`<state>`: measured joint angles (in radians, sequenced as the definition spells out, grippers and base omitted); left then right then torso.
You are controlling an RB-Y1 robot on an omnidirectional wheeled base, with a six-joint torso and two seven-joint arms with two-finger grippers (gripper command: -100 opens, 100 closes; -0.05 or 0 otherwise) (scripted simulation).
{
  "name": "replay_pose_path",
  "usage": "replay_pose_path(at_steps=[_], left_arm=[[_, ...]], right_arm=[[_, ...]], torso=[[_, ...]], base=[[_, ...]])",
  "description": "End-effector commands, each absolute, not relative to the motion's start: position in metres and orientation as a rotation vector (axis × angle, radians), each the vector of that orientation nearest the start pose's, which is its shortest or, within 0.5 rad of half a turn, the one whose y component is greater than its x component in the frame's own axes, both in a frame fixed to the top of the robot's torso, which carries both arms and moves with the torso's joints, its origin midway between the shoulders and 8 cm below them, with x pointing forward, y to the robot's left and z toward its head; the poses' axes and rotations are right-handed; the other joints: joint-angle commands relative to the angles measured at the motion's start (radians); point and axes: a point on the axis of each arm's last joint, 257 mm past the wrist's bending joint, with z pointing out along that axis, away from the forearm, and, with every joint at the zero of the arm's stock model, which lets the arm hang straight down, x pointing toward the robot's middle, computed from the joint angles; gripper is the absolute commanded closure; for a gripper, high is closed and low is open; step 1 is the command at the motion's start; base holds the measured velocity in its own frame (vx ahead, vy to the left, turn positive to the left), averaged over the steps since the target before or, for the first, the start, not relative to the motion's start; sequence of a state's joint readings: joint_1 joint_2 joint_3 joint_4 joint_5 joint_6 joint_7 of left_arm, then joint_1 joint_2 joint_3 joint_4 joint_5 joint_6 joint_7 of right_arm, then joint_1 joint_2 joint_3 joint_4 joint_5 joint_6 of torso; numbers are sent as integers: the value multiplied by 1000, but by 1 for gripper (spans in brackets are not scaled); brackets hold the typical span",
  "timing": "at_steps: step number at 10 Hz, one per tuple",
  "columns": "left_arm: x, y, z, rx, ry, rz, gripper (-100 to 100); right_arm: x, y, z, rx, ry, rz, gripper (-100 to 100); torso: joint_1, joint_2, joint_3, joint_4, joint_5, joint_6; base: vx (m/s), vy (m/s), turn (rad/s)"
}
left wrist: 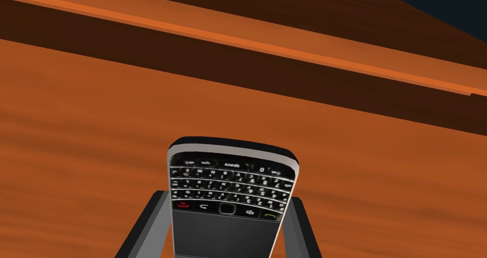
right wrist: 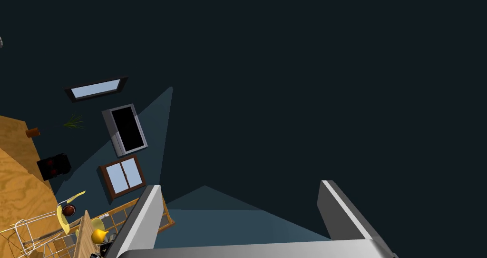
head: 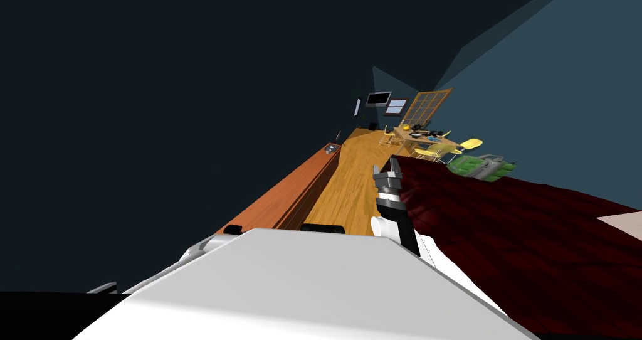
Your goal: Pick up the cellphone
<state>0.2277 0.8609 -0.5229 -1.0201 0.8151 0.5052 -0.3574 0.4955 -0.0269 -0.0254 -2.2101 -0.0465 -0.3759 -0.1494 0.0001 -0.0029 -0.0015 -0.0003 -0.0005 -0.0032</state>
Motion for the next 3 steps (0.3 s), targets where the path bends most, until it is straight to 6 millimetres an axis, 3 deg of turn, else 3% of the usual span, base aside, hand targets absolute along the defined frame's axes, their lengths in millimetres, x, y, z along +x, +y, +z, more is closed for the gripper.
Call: replay_pose_path(at_steps=[1, 2, 3], left_arm=[[128, 534, -574, -1692, 2407, 153, 100], [126, 535, -575, -1690, 2408, 152, 100], [126, 535, -575, -1693, 2406, 153, 0]], right_arm=[[373, -298, -31, 888, 679, 1392, 0], [373, -298, -31, 888, 679, 1392, 0], [373, -298, -31, 888, 679, 1392, 0]], torso=[[0, 0, 0, 0, 0, 0], [0, 0, 0, 0, 0, 0], [0, 0, 0, 0, 0, 1]], base=[[-12, 6, 51], [0, 0, 0], [0, 0, 0]])
